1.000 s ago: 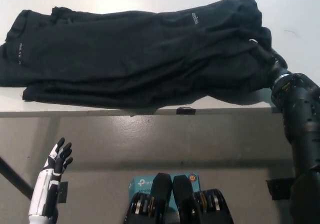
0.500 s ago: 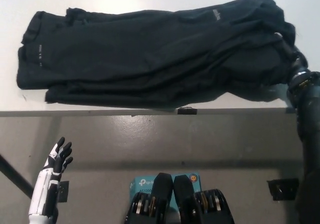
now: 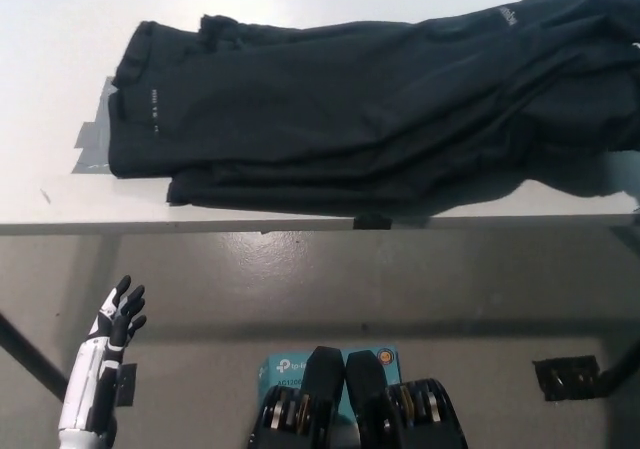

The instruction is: The robot grabs the right edges of the black jacket on the table, and folds it in half

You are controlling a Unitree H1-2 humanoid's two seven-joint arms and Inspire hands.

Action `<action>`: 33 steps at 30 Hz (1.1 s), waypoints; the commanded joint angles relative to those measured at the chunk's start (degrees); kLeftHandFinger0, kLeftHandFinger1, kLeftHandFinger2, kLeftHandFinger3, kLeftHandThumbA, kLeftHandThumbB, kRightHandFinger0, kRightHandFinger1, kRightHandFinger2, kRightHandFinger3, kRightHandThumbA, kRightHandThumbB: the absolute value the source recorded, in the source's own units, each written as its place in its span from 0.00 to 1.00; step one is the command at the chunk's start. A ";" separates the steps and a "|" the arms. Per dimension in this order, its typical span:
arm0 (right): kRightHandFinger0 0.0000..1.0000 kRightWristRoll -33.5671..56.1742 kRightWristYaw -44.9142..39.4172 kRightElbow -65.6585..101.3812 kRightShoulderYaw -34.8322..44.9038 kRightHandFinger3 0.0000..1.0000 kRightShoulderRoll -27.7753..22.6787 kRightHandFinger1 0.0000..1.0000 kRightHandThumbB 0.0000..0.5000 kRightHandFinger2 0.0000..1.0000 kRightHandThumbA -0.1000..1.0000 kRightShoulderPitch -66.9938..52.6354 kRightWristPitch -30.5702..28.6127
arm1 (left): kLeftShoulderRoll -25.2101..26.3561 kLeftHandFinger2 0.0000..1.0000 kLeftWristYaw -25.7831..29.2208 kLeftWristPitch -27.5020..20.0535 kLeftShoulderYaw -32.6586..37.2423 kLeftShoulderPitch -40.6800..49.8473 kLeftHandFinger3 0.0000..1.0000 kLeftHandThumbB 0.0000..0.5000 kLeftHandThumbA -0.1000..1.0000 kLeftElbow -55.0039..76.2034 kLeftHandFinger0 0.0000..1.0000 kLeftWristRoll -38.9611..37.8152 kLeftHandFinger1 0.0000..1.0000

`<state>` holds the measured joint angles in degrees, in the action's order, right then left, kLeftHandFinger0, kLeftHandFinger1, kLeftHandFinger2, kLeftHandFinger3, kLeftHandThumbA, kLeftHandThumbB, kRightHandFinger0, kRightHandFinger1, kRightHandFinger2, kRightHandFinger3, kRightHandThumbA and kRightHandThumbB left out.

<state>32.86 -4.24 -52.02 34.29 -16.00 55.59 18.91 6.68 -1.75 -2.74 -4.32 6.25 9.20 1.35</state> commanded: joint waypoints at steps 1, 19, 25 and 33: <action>0.00 3.11 -8.09 4.03 -1.54 1.00 -4.08 0.18 0.20 0.60 0.00 7.71 0.16 | 0.59 1.00 0.06 -0.43 -0.11 -0.57 1.00 0.15 0.97 1.00 1.00 0.19 1.00; 0.00 1.65 -9.77 17.49 -17.02 0.85 3.05 0.37 0.35 0.75 0.00 22.60 8.02 | 0.41 1.00 0.04 -0.12 -0.04 -1.72 1.00 0.14 0.96 0.98 1.00 0.23 1.00; 0.00 0.90 -10.68 17.98 -25.68 0.85 7.59 0.39 0.28 0.80 0.00 25.36 8.02 | 0.27 1.00 0.13 -0.42 0.56 -1.94 1.00 0.16 0.97 0.84 1.00 1.26 1.00; 0.00 -8.03 -11.22 18.35 -37.31 0.71 10.11 0.17 0.42 0.58 0.00 25.14 7.97 | 0.26 1.00 -0.22 -0.35 1.23 -2.97 1.00 0.19 0.96 0.92 1.00 1.27 1.00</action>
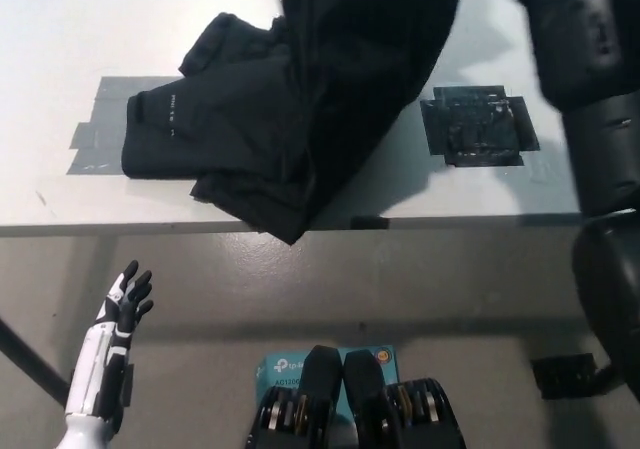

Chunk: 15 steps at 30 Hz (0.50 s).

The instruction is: The robot grabs the right edges of the black jacket on the table, and folds it in half

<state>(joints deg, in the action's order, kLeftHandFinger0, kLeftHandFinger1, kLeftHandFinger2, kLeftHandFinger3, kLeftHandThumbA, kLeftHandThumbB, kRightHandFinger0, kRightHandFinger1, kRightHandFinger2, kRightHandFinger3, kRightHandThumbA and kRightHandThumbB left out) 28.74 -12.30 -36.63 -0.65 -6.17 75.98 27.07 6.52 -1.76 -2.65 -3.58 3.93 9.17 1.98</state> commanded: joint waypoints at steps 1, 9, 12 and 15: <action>0.00 -7.30 -4.83 2.28 -6.64 0.87 0.44 0.20 0.27 0.58 0.00 4.03 -1.59 | 0.51 1.00 -0.38 0.29 0.60 -0.60 1.00 0.22 0.96 1.50 1.00 0.60 1.00; 0.05 -16.31 -8.32 -9.08 -16.30 0.58 3.01 0.45 0.33 0.76 0.00 6.11 -11.12 | 0.68 1.00 -0.63 0.25 1.02 -0.27 1.00 0.18 0.94 2.00 1.00 0.81 1.00; 0.09 -20.49 -6.76 -15.89 -19.71 0.78 5.07 0.49 0.31 0.78 0.00 8.64 -15.83 | 0.58 1.00 -0.54 0.31 1.19 -0.27 1.00 0.18 0.94 2.07 1.00 1.02 1.00; 0.00 -21.70 -6.60 -20.83 -20.64 0.66 7.13 0.36 0.33 0.65 0.00 10.35 -17.18 | 0.83 1.00 -0.42 0.23 1.43 0.07 1.00 0.18 0.96 2.43 1.00 2.14 1.00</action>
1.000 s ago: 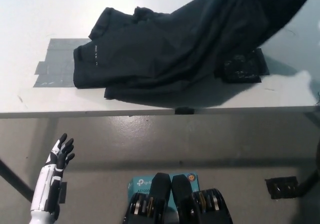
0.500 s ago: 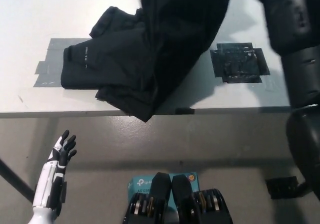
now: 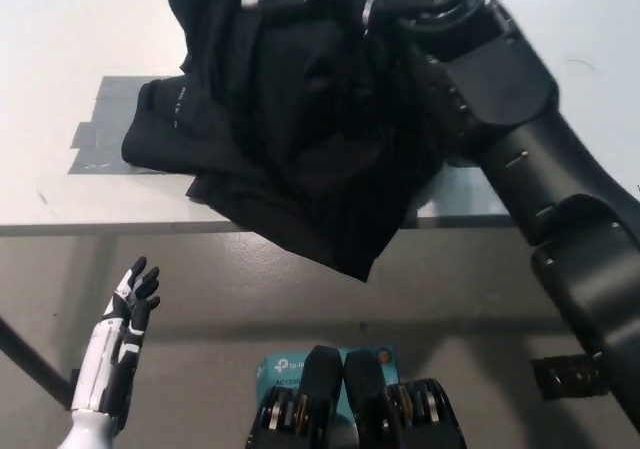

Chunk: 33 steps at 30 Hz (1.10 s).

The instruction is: The robot grabs the right edges of the black jacket on the table, and folds it in half

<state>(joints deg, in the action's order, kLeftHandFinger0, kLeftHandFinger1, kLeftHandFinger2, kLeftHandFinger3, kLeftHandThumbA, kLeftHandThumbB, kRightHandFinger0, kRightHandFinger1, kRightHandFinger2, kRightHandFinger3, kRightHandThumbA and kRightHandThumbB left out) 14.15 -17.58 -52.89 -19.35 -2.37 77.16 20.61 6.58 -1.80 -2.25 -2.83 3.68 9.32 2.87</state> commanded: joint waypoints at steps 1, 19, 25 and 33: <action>0.00 -7.89 -1.32 -6.49 -2.49 0.62 4.06 0.29 0.34 0.57 0.00 9.78 -12.02 | 0.75 1.00 -0.41 0.18 0.71 0.34 1.00 0.18 0.96 2.45 1.00 1.28 1.00; 0.69 -12.53 6.69 -19.79 2.62 1.00 14.80 0.91 0.63 1.00 0.39 13.47 -13.86 | 1.20 1.00 -0.62 0.19 3.28 -2.00 1.00 0.08 0.93 1.50 1.00 3.21 1.00; 1.00 -15.22 -2.31 -18.43 0.39 1.00 12.11 1.00 0.99 1.00 0.71 13.00 -10.40 | 1.41 1.00 -1.05 -0.03 3.32 -2.61 1.00 0.10 0.92 1.34 1.00 2.84 1.00; 1.00 -17.03 -6.06 -17.53 0.39 1.00 8.97 1.00 0.99 1.00 0.82 13.53 -10.60 | 1.90 1.00 -0.96 0.39 3.42 -2.62 1.00 0.12 0.92 1.32 1.00 3.19 1.00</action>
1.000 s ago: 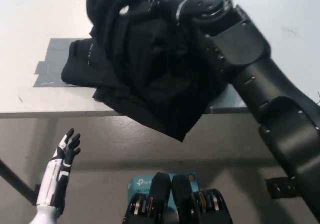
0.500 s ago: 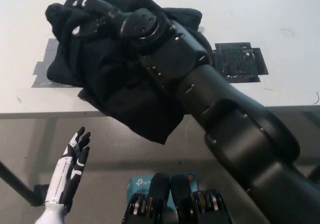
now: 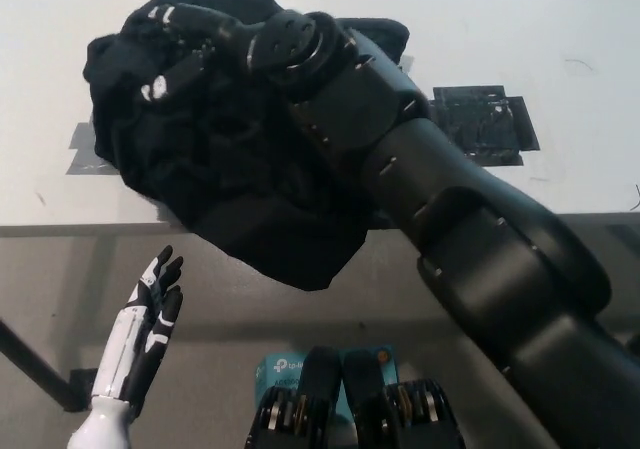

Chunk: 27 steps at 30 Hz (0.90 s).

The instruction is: The robot grabs the right edges of the black jacket on the table, and folds it in half

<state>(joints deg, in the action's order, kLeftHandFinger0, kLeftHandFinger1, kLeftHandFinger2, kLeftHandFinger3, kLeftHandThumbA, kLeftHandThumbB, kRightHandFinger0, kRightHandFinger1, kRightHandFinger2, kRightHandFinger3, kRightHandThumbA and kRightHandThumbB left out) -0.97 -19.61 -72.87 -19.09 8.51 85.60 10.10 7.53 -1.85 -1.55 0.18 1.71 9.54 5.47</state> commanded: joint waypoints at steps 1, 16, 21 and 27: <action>1.00 -2.02 -4.11 2.50 0.22 1.00 -1.92 1.00 0.99 1.00 0.82 5.07 -0.07 | 0.97 1.00 -0.89 -0.31 0.44 -0.65 1.00 0.12 0.92 1.10 1.00 0.59 1.00; 1.00 -10.22 0.63 16.10 -2.02 1.00 -8.16 1.00 0.97 1.00 1.00 8.71 -0.42 | 1.60 1.00 -1.06 -0.21 0.98 -0.60 1.00 0.13 0.98 0.30 1.00 2.07 1.00; 1.00 -12.73 2.74 20.78 -1.70 1.00 -10.64 1.00 1.00 1.00 1.00 8.78 0.57 | 1.15 1.00 -0.92 0.00 1.01 -0.60 1.00 0.08 0.93 0.83 1.00 1.87 1.00; 1.00 -13.38 6.19 33.48 3.36 1.00 -15.84 1.00 1.00 1.00 1.00 6.69 2.24 | -0.05 1.00 -0.75 0.61 0.39 -1.68 1.00 0.19 0.88 -0.20 1.00 -0.36 1.00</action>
<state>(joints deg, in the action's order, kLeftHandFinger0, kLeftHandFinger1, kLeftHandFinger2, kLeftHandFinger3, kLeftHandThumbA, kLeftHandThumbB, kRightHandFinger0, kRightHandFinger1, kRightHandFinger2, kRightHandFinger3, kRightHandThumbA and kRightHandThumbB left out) -11.54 -18.66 -47.13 -18.46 -2.71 89.30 11.81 7.92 -2.54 -1.34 1.03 1.22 8.82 6.52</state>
